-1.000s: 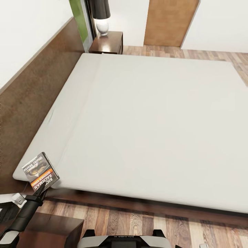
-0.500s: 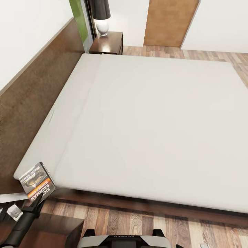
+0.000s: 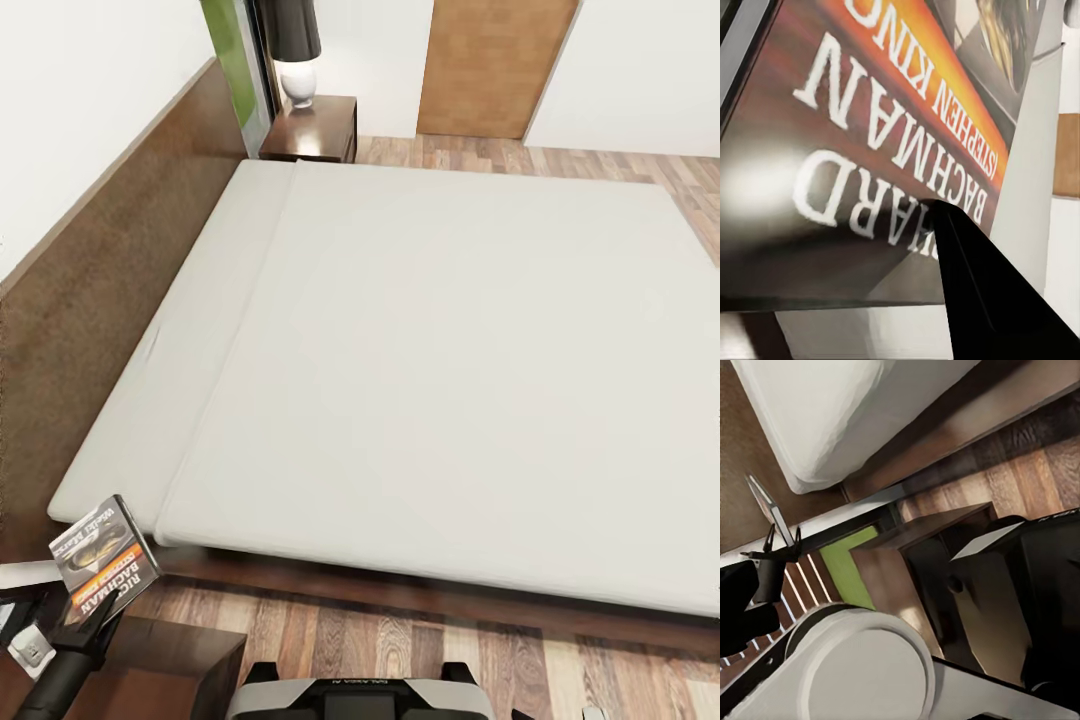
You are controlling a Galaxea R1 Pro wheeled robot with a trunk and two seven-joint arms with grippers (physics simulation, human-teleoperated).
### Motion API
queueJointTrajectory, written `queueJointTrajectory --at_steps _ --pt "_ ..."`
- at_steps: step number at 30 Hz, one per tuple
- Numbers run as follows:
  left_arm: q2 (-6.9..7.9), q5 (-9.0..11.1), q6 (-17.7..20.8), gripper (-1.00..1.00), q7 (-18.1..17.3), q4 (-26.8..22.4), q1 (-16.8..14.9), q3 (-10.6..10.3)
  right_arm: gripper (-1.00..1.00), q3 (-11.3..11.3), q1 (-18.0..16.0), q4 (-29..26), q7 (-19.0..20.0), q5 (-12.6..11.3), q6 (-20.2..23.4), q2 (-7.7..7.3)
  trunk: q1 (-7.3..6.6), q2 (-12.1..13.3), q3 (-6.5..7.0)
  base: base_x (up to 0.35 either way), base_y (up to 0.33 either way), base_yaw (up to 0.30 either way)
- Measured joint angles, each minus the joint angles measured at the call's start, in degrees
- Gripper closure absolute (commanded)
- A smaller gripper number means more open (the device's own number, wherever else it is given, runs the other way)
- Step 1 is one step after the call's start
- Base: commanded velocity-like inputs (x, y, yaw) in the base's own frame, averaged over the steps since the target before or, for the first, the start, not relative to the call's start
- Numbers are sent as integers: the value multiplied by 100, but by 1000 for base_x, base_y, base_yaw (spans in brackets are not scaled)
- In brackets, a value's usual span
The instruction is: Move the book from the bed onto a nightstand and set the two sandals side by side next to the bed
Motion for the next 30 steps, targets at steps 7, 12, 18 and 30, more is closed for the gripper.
queueJointTrajectory --at_steps 7,12,18,30 --pt "0 0 -7 100 1 -2 0 -3 -100 0 3 0 0 0 0 0 -154 281 126 0 0 0" --pt "0 -1 -9 100 2 -4 0 -4 -100 0 3 0 0 0 0 0 -264 482 216 0 0 0" --pt "0 -2 -5 100 -6 -1 0 -2 -100 0 2 0 -6 0 0 0 -396 722 323 0 0 0" --pt "0 -2 0 100 -8 -6 0 -8 -100 0 0 0 -9 0 0 0 -659 1204 539 0 0 0"
